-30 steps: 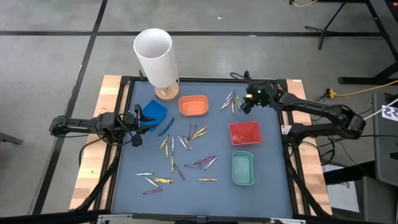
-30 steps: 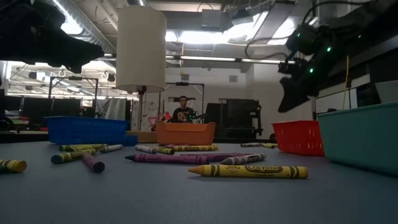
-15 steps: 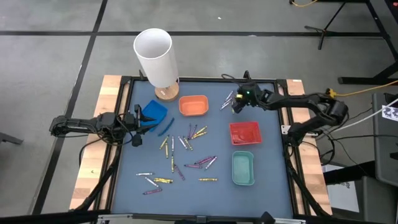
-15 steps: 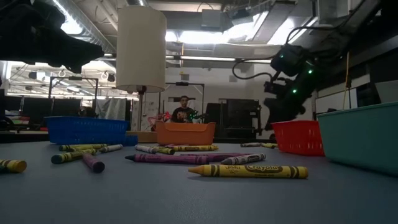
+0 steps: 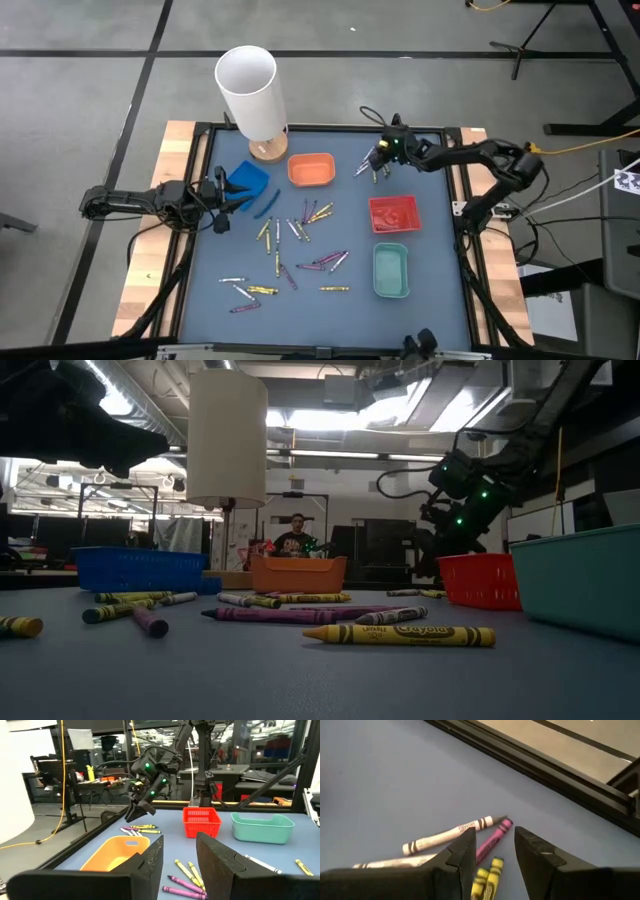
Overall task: Sort crayons
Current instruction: Put the violet crayon into the red bin
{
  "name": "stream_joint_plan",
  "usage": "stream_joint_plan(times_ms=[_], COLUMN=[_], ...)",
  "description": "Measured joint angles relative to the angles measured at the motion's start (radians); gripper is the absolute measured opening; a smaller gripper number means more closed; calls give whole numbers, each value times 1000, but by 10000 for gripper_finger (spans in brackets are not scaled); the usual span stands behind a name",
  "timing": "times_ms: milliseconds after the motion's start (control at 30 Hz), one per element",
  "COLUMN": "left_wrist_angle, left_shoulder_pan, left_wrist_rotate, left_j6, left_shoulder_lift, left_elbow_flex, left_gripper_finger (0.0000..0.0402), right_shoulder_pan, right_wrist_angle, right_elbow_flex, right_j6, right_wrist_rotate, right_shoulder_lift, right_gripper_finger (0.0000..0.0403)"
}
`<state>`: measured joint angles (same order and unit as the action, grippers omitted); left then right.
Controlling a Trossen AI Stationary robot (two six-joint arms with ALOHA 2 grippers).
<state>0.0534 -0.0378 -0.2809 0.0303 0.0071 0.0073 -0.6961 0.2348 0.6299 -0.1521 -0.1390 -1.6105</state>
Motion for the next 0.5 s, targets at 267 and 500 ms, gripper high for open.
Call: stream_joint_plan(times_ms=[267, 500], left_wrist_angle=[1, 1], left_shoulder_pan=[0, 0], left_wrist_rotate=[-7, -8], left_j6=[0, 0], left_shoulder_lift=[0, 0], left_elbow_flex=[0, 0], left_gripper_finger=[102, 102], right_shoulder_pan=[2, 2], right_wrist_angle=[-3, -51], right_elbow_flex=[44, 44], right_j6=[-10, -63], right_wrist_rotate=[-1, -10], right_shoulder_lift=[-52, -63], right_gripper_finger=[133, 133])
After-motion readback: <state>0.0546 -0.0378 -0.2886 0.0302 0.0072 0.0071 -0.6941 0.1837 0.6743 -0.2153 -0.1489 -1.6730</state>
